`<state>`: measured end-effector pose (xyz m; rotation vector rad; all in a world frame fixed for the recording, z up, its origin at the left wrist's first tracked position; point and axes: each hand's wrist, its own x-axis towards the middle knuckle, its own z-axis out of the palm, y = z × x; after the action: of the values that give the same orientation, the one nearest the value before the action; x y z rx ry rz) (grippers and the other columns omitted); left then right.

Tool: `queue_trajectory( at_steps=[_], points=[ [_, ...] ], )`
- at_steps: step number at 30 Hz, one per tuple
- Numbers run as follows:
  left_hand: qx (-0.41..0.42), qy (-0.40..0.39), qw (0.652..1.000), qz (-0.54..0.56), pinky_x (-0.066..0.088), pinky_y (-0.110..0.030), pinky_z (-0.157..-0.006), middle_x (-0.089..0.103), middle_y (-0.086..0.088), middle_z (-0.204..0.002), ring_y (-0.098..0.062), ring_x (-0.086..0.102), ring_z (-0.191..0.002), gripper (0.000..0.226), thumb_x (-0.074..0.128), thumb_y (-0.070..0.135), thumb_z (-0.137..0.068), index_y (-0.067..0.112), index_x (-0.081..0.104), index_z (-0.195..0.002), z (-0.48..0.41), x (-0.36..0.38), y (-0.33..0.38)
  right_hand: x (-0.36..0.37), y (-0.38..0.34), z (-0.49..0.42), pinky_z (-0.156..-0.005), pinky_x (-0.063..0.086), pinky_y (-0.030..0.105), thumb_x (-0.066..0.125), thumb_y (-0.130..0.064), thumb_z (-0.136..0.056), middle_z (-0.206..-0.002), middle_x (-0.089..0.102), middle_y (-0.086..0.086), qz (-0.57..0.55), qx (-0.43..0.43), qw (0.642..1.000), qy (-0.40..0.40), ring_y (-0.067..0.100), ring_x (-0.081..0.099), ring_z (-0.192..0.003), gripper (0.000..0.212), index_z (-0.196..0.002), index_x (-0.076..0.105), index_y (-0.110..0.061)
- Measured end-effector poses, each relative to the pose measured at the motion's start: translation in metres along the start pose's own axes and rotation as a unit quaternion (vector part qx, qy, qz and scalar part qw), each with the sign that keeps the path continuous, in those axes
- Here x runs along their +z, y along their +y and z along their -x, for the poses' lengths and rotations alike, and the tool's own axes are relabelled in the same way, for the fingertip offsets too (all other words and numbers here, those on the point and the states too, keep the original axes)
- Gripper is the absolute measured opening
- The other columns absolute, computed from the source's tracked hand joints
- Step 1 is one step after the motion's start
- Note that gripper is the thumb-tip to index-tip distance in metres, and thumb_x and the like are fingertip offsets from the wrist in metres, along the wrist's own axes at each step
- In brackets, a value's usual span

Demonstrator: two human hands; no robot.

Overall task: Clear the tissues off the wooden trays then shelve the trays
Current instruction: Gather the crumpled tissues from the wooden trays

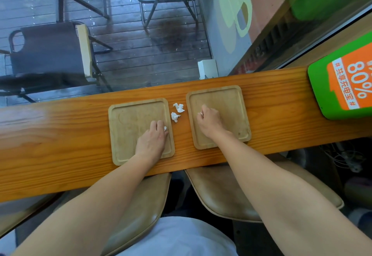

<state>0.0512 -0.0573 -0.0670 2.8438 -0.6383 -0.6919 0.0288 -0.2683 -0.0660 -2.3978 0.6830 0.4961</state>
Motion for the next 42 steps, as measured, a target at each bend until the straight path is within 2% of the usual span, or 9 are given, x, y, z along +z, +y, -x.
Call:
queue_trajectory(
  at_steps=[8,11,15,20,24,27,31,37,42],
  points=[
    [-0.019,-0.01,1.0,0.02,0.043,-0.035,-0.05,0.049,-0.005,-0.093,-0.021,0.052,-0.065,0.024,0.028,0.031,-0.104,0.013,0.043,-0.101,0.008,0.001,0.0,-0.002,0.0,0.019,-0.048,0.034,0.028,0.048,-0.018,-0.09,-0.074,0.048,0.001,-0.024,0.038,0.999,-0.028,0.014,0.043,-0.057,0.02,-0.073,0.038,-0.023],
    [-0.023,-0.005,0.999,0.039,0.044,-0.035,-0.053,0.049,-0.002,-0.085,-0.022,0.054,-0.066,0.028,0.029,0.037,-0.103,0.016,0.043,-0.093,0.009,-0.002,0.0,-0.002,0.0,0.024,-0.058,0.047,0.034,0.045,-0.018,-0.094,-0.084,0.054,0.004,-0.005,0.045,0.998,-0.047,0.018,0.052,-0.068,0.005,-0.091,0.049,-0.017],
    [-0.03,-0.004,0.998,0.052,0.05,-0.041,-0.061,0.053,-0.003,-0.082,-0.026,0.058,-0.07,0.027,0.029,0.035,-0.103,0.018,0.044,-0.087,0.008,-0.005,0.0,-0.004,0.001,0.027,-0.07,0.055,0.04,0.039,-0.022,-0.102,-0.091,0.06,0.01,0.026,0.031,0.998,-0.044,0.023,0.058,-0.077,0.022,-0.089,0.053,-0.013],
    [-0.038,-0.007,0.999,0.034,0.052,-0.041,-0.06,0.058,-0.006,-0.092,-0.027,0.059,-0.071,0.005,0.044,0.014,-0.095,0.016,0.049,-0.095,0.005,-0.012,0.004,-0.007,0.004,0.03,-0.069,0.054,0.036,0.039,-0.015,-0.102,-0.094,0.059,0.008,0.042,0.026,0.998,-0.041,0.021,0.057,-0.077,0.015,-0.094,0.052,-0.016],
    [-0.053,-0.013,0.995,0.082,0.055,-0.041,-0.07,0.057,-0.005,-0.105,-0.026,0.059,-0.084,0.022,0.049,0.008,-0.09,0.014,0.056,-0.11,-0.001,-0.014,0.011,-0.008,0.005,0.028,-0.073,0.056,0.035,0.044,-0.01,-0.1,-0.105,0.059,0.007,0.041,0.017,0.997,-0.064,0.022,0.059,-0.085,0.023,-0.117,0.058,-0.016],
    [-0.059,0.006,0.992,0.108,0.048,-0.034,-0.072,0.058,-0.003,-0.104,-0.025,0.06,-0.093,0.024,0.042,0.018,-0.098,0.013,0.06,-0.112,-0.007,-0.012,0.019,-0.008,0.003,0.023,-0.074,0.058,0.039,0.044,-0.023,-0.103,-0.102,0.065,0.006,0.025,-0.011,0.996,-0.079,0.02,0.062,-0.082,0.019,-0.108,0.061,-0.018],
    [-0.069,0.026,0.99,0.122,0.053,-0.04,-0.075,0.063,-0.005,-0.098,-0.025,0.061,-0.09,0.03,0.043,0.036,-0.1,0.012,0.061,-0.105,-0.015,-0.014,0.031,-0.002,-0.002,0.014,-0.063,0.047,0.03,0.058,-0.036,-0.097,-0.102,0.066,0.002,0.003,-0.036,0.996,-0.08,0.014,0.057,-0.078,0.016,-0.107,0.06,-0.024],
    [-0.072,0.04,0.99,0.112,0.054,-0.043,-0.069,0.067,-0.01,-0.104,-0.033,0.066,-0.09,0.028,0.057,0.03,-0.095,0.013,0.049,-0.116,-0.028,-0.017,0.043,0.004,-0.012,-0.004,-0.087,0.055,0.043,0.065,-0.025,-0.094,-0.13,0.063,0.01,-0.003,-0.078,0.993,-0.084,0.031,0.063,-0.111,0.053,-0.14,0.041,-0.035],
    [-0.09,0.034,0.993,0.063,0.053,-0.042,-0.06,0.069,-0.013,-0.092,-0.035,0.067,-0.079,0.031,0.051,0.034,-0.097,0.015,0.042,-0.12,-0.04,-0.014,0.044,0.007,-0.018,-0.028,-0.07,0.053,0.038,0.052,-0.037,-0.099,-0.118,0.068,0.01,0.148,-0.137,0.974,-0.099,0.03,0.066,-0.094,0.056,-0.145,0.023,-0.043]
  ],
)
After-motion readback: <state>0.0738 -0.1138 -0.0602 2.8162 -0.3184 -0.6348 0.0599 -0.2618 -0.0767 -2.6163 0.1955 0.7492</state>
